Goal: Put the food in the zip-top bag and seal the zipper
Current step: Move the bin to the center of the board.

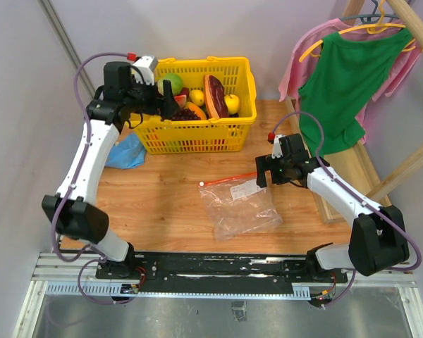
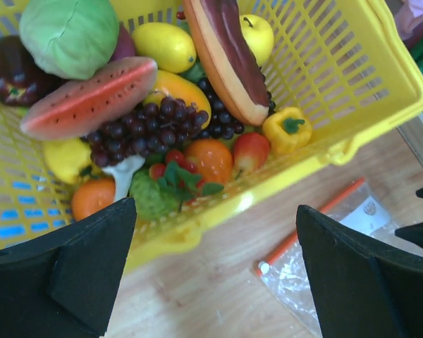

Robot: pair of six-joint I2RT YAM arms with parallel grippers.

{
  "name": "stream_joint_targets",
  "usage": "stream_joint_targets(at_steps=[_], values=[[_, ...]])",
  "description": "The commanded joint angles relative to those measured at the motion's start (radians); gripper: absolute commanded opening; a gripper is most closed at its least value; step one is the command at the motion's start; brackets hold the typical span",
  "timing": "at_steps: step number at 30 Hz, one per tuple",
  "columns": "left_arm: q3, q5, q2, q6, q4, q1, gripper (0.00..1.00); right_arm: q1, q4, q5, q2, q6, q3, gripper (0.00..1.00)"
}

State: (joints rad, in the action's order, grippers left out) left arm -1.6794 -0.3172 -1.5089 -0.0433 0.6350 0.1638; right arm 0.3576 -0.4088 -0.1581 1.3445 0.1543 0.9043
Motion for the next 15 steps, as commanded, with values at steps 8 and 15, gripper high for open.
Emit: stream_joint_targets(at_steps=[8,15], values=[[-0.120,-0.208,-0.249,0.140,0.155,-0.027,0.99,0.024,-0.006,0.013,-0.039,-0.050,0.018,0.98],[-0.040,-0.304,-0.238,0.112,0.169,-0.024,0.99,0.025,0.001,0.005,-0.031,-0.053,0.019,0.98]])
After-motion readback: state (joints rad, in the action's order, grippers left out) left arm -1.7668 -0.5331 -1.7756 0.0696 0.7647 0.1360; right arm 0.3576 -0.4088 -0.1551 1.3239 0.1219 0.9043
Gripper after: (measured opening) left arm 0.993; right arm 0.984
